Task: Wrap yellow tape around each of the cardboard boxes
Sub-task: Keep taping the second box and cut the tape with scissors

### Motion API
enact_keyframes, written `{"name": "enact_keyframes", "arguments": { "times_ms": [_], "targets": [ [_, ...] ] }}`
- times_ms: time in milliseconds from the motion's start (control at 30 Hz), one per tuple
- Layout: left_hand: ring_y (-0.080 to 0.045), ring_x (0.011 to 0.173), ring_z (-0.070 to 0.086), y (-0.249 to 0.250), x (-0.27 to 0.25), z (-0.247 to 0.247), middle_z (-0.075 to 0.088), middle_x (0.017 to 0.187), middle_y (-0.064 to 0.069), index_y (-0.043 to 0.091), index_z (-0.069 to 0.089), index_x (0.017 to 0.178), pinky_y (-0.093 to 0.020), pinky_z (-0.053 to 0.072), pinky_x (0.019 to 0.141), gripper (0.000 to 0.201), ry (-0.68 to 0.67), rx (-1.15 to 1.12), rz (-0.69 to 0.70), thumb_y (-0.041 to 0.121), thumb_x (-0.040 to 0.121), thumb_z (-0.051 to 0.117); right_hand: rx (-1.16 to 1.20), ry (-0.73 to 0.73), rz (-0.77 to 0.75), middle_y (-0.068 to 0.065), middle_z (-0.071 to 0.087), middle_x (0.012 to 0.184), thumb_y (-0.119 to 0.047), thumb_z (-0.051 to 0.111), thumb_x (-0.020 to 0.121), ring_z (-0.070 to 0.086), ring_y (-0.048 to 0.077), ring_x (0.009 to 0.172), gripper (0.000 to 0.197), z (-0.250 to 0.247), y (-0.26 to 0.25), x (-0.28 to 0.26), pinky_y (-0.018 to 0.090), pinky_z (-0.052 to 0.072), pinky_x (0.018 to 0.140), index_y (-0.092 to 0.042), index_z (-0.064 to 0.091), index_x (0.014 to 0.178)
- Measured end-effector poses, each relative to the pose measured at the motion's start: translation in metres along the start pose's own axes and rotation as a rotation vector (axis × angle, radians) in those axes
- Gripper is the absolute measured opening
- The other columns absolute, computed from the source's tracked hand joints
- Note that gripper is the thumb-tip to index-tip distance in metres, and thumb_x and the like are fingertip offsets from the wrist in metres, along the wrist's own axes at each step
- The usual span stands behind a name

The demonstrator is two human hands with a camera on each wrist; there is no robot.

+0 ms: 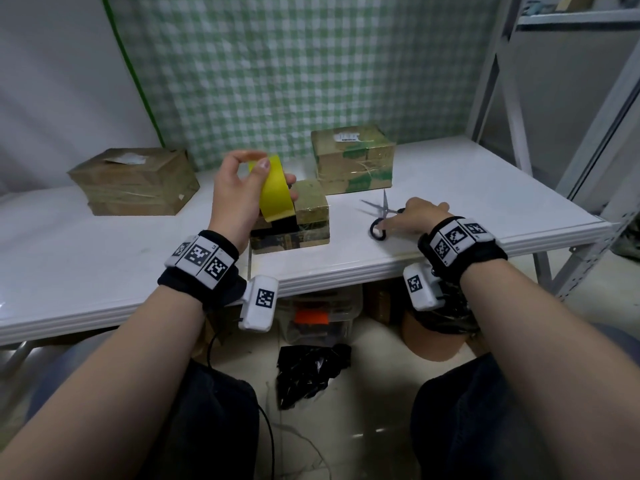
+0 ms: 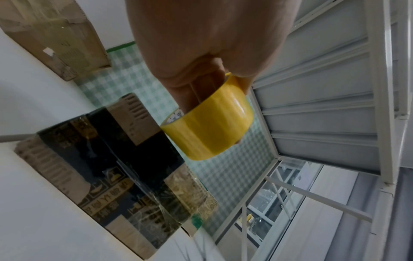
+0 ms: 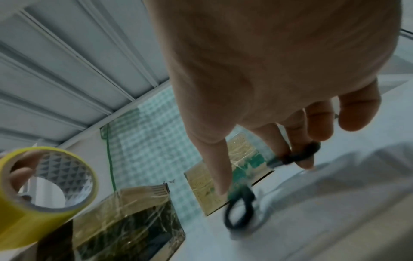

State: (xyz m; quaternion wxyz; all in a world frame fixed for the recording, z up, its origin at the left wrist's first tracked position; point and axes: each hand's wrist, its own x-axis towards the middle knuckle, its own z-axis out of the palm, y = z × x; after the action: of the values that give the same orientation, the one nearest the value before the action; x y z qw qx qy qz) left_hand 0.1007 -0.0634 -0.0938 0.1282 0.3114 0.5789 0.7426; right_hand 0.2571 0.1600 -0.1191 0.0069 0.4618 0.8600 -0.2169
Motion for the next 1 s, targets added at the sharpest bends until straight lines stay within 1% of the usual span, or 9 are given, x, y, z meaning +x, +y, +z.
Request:
{"name": "enact_keyframes", "arguments": {
  "times_ms": [133, 200, 333, 467, 600, 667, 767, 900, 1000],
  "targets": [
    [-0.037, 0.068, 0.073, 0.005, -0.009, 0.01, 0.076, 0.093, -0.02, 0.017, 0.052, 0.111, -0.055, 0.061, 0.069, 0.005, -0.091, 0.036, -0.027, 0.018, 0.107, 0.051, 0.332, 0.117, -0.249, 0.003, 0.062, 0.129, -0.052, 0.065, 0.093, 0.044, 0.027, 0.135, 0.049, -0.006, -0.013, -0.007, 0.037, 0.037, 0.105, -0.015, 0.067, 0.125],
    [-0.038, 0.066, 0.072, 0.005, -0.016, 0.018, 0.076, 0.094, -0.022, 0.015, 0.051, 0.114, -0.052, 0.061, 0.067, 0.008, -0.153, 0.037, -0.043, 0.017, 0.106, 0.05, 0.583, 0.164, -0.465, -0.009, 0.069, 0.122, -0.046, 0.069, 0.093, 0.06, 0.012, 0.117, 0.033, -0.01, -0.029, -0.021, 0.034, 0.049, 0.095, -0.024, 0.073, 0.117],
    [-0.042, 0.073, 0.074, 0.005, -0.029, 0.031, 0.075, 0.099, -0.024, 0.012, 0.054, 0.114, -0.057, 0.061, 0.067, 0.009, -0.259, 0.032, -0.066, 0.016, 0.105, 0.054, 0.714, 0.076, -0.69, -0.01, 0.074, 0.106, -0.042, 0.074, 0.09, 0.07, 0.016, 0.095, 0.015, -0.012, -0.058, -0.043, 0.037, 0.055, 0.074, -0.033, 0.075, 0.102],
    [-0.036, 0.063, 0.073, 0.008, -0.036, 0.035, 0.077, 0.095, -0.016, 0.018, 0.056, 0.109, -0.057, 0.059, 0.061, 0.005, -0.273, 0.038, -0.098, 0.018, 0.106, 0.052, 0.811, 0.078, -0.752, 0.01, 0.073, 0.091, -0.028, 0.081, 0.086, 0.063, 0.015, 0.071, 0.008, -0.005, -0.065, -0.044, 0.029, 0.045, 0.063, -0.023, 0.075, 0.087],
    [-0.035, 0.065, 0.074, 0.01, -0.036, 0.034, 0.074, 0.105, -0.023, 0.025, 0.051, 0.131, -0.057, 0.06, 0.065, 0.025, -0.277, 0.015, -0.092, 0.018, 0.108, 0.047, 0.88, 0.167, -0.804, 0.007, 0.068, 0.095, -0.006, 0.078, 0.087, 0.062, 0.009, 0.064, 0.009, -0.002, -0.067, -0.044, 0.021, 0.05, 0.059, -0.001, 0.072, 0.084],
    [-0.036, 0.067, 0.074, 0.011, -0.035, 0.035, 0.072, 0.104, -0.022, 0.036, 0.043, 0.141, -0.053, 0.062, 0.061, 0.038, -0.265, -0.033, -0.118, 0.017, 0.108, 0.046, 0.873, 0.202, -0.839, 0.007, 0.065, 0.102, -0.003, 0.078, 0.085, 0.064, 0.009, 0.067, 0.007, -0.001, -0.067, -0.043, 0.03, 0.058, 0.064, 0.001, 0.073, 0.084],
    [-0.034, 0.061, 0.073, 0.01, -0.031, 0.034, 0.074, 0.098, -0.017, 0.028, 0.044, 0.144, -0.045, 0.06, 0.054, 0.036, -0.194, -0.081, -0.19, 0.019, 0.109, 0.045, 0.779, 0.261, -0.916, 0.003, 0.065, 0.104, -0.009, 0.081, 0.083, 0.064, 0.016, 0.08, 0.007, 0.0, -0.066, -0.044, 0.035, 0.06, 0.076, -0.011, 0.075, 0.08],
    [-0.039, 0.056, 0.068, 0.005, -0.024, 0.031, 0.065, 0.117, -0.032, 0.02, 0.052, 0.129, -0.047, 0.057, 0.055, 0.024, -0.116, -0.071, -0.234, 0.016, 0.105, 0.051, 0.635, 0.225, -1.057, 0.004, 0.065, 0.11, -0.013, 0.082, 0.083, 0.063, 0.029, 0.099, 0.005, 0.0, -0.065, -0.046, 0.016, 0.046, 0.073, -0.01, 0.078, 0.082],
    [-0.042, 0.071, 0.069, 0.003, -0.019, 0.026, 0.066, 0.116, -0.032, 0.025, 0.059, 0.116, -0.055, 0.059, 0.066, 0.021, -0.07, 0.033, -0.15, 0.02, 0.096, 0.059, 0.567, 0.227, -1.068, 0.002, 0.064, 0.115, -0.019, 0.082, 0.085, 0.062, 0.024, 0.1, 0.006, -0.001, -0.067, -0.048, 0.01, 0.042, 0.074, -0.015, 0.079, 0.088]
  ]
}}
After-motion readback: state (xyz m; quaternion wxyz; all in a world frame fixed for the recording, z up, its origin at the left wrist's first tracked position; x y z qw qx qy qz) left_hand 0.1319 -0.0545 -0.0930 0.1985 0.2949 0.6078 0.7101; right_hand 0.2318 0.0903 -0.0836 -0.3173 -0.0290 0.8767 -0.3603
